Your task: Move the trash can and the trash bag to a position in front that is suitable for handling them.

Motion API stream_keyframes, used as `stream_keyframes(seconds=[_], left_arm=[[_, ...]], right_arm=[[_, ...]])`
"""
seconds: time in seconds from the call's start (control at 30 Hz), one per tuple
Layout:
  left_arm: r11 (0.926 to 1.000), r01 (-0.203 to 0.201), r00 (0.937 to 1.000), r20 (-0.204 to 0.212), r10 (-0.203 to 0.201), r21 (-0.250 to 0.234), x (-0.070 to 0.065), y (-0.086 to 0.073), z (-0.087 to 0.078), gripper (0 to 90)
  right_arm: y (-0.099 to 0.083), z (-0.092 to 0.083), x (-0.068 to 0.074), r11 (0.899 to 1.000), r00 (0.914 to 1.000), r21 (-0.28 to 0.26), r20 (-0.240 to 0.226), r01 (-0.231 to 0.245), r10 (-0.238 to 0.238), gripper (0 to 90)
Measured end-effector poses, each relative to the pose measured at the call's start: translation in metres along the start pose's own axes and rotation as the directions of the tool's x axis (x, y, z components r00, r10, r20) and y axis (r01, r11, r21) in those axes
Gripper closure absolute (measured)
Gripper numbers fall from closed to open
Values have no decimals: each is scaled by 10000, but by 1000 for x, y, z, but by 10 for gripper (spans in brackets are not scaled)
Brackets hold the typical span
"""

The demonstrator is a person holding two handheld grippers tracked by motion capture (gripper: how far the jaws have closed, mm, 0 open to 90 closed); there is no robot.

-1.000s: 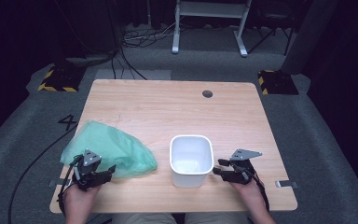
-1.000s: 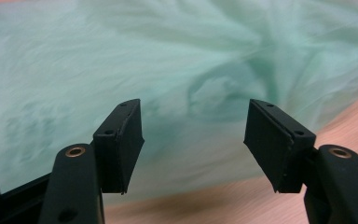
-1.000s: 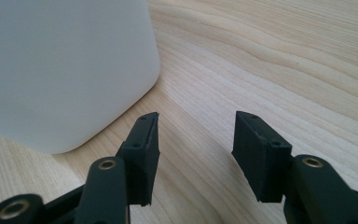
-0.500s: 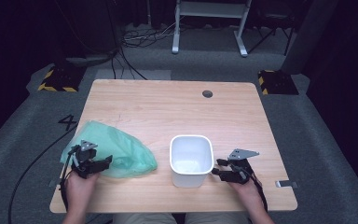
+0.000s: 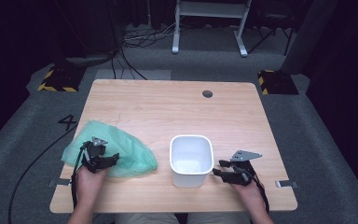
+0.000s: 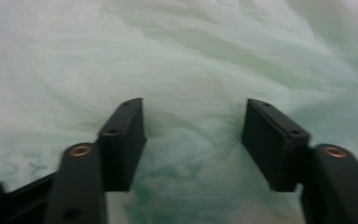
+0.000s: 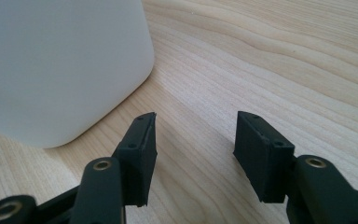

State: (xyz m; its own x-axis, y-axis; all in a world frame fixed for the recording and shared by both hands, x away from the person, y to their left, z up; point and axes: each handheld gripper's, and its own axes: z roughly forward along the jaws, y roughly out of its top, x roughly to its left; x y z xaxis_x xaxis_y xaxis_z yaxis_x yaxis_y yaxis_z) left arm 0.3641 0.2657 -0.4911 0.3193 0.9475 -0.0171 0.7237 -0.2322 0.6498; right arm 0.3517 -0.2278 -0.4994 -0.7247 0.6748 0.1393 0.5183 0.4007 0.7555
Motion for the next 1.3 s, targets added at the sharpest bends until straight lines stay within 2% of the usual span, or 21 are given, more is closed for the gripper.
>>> stream_keyframes(seconds=[0.17, 0.33, 0.43, 0.5, 0.57, 0.67, 0.83, 0.9, 0.93, 1.07, 1.13, 1.17, 1.2, 1.23, 1.27, 1.3], left_arm=[[9988, -300, 9993, 190, 308, -385, -8, 0, 3, 655], [9986, -371, 9991, 214, 379, -367, -12, 1, 3, 773], [9986, -357, 9989, 284, 369, -392, -13, 0, 3, 883], [9986, -358, 9989, 303, 370, -394, -13, 0, 3, 896], [9986, -356, 9985, 397, 372, -392, -12, 0, 3, 899], [9979, -132, 9969, 762, 180, -633, -12, 0, 1, 900], [9879, -244, 9956, 860, 379, -1530, -15, 6, -15, 900], [9859, -273, 9955, 848, 418, -1651, -15, 7, -19, 900], [9812, -287, 9951, 872, 461, -1910, -15, 9, -25, 900], [9753, -350, 9932, 1007, 581, -2182, -17, 11, -34, 900], [9785, -360, 9906, 1222, 618, -2032, -16, 11, -32, 899], [9835, -421, 9914, 1145, 629, -1758, -14, 11, -29, 897], [9835, -421, 9914, 1145, 629, -1758, -14, 11, -29, 857], [9841, -356, 9946, 901, 519, -1742, -13, 10, -27, 857], [9866, 55, 9973, 731, 65, -1631, -8, 8, -24, 660], [9882, 297, 9973, 713, -191, -1505, -4, 7, -24, 564]], right_arm=[[-1, 1, 2, 10000, 10000, -42, -19, 22, -22, 488], [0, 2, 3, 10000, 10000, -34, -51, 83, -83, 489], [-1, 2, 2, 10000, 9999, -54, -63, 83, -84, 489], [-1, 2, 2, 9999, 9999, -79, -79, 68, -68, 490], [-1, 2, 2, 10000, 10000, -88, -83, 24, -25, 490], [-1, 2, 0, 9999, 10000, -103, -30, 52, -53, 491], [-1, 2, -1, 9999, 10000, -157, 38, 55, -54, 493], [-2, 2, -1, 9998, 10000, -169, 40, 47, -46, 493], [-2, 2, 0, 9998, 10000, -199, 67, 56, -55, 493], [-3, 2, 0, 9996, 10000, -269, 76, 67, -65, 494], [-3, 2, 0, 9996, 9999, -272, 78, 75, -73, 494], [-3, 2, 0, 9996, 9999, -272, 82, 74, -72, 495], [-3, 2, 0, 9996, 9999, -272, 82, 74, -72, 495], [-2, 2, 0, 9996, 10000, -272, 70, 72, -70, 495], [-2, 3, 0, 9996, 9999, -260, 87, 100, -98, 495], [-2, 3, 0, 9996, 9999, -266, 81, 98, -96, 494]])
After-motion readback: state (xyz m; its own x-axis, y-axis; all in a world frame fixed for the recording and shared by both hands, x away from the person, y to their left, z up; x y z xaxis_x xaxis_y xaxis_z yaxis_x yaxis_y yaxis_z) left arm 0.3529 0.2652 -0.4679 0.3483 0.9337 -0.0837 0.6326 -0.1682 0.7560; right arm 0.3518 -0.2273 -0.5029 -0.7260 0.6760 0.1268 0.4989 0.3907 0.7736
